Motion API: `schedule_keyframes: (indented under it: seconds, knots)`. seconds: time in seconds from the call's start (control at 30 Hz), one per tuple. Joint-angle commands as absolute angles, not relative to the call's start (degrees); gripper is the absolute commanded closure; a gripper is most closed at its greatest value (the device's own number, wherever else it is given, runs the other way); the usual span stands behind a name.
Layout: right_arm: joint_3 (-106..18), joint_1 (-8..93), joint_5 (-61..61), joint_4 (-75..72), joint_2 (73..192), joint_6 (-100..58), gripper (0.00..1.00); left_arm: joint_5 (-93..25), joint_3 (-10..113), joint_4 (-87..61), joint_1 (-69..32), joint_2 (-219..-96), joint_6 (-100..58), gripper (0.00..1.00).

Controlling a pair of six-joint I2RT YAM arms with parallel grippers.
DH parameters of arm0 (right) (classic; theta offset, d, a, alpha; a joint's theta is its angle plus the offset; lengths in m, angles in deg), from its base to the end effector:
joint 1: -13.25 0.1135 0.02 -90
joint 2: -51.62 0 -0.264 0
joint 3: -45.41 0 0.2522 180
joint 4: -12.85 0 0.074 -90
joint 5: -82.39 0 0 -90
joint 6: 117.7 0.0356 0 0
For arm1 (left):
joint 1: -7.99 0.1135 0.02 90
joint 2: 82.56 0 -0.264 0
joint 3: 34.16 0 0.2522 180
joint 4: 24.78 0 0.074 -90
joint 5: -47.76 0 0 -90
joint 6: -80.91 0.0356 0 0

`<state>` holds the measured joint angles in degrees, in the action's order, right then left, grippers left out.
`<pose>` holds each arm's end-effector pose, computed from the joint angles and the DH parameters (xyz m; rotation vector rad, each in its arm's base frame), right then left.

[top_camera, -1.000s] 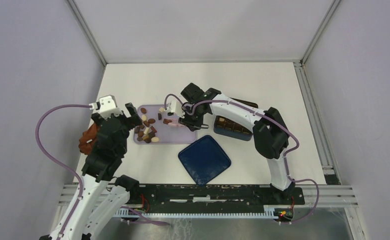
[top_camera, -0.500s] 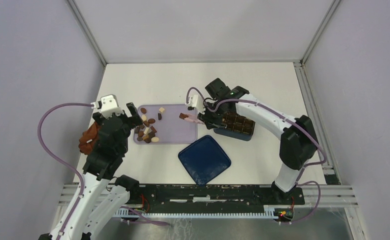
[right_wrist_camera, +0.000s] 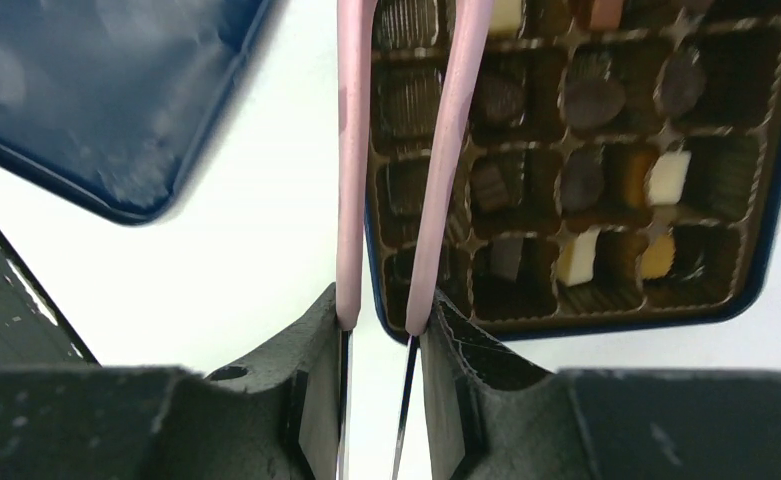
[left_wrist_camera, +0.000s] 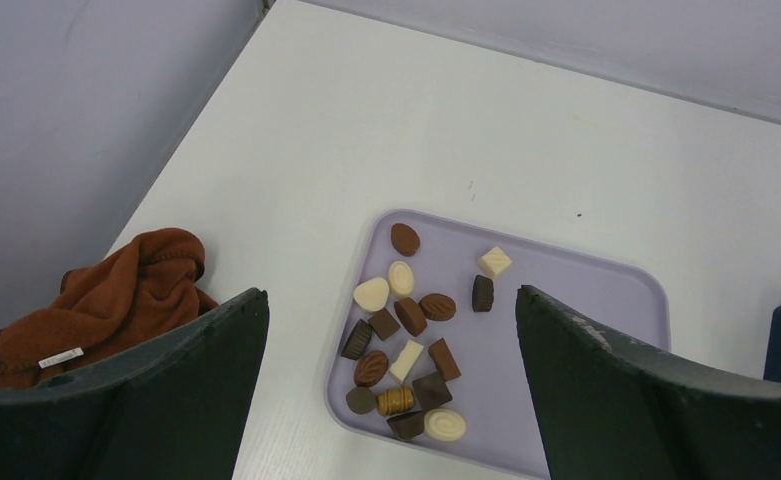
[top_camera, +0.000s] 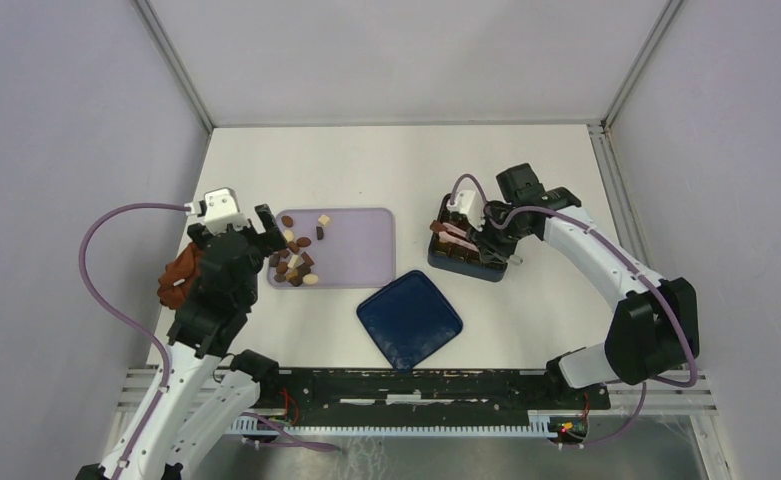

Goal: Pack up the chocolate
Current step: Place the fake chocolate in the packing box.

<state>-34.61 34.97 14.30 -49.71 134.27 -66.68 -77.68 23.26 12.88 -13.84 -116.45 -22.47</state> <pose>0.2581 0.1171 0.2666 -1.4251 2.2123 0.4164 0.1302 -0.0299 0.3362 -0.3005 1.7469 0.1184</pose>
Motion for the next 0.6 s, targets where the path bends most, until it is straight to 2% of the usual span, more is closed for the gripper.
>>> schedule_keyframes:
  seconds: [0.0, 0.57]
  knots:
    - [-31.2, 31.9, 14.7, -50.2, 132.4, -71.2, 0.78, -78.1, 23.4, 11.2, -13.5, -117.0, -20.8, 0.03]
    - [-30.7, 30.3, 15.3, -50.2, 139.5, -73.5, 0.74, -78.1, 23.5, 11.4, -13.5, -117.5, -20.7, 0.03]
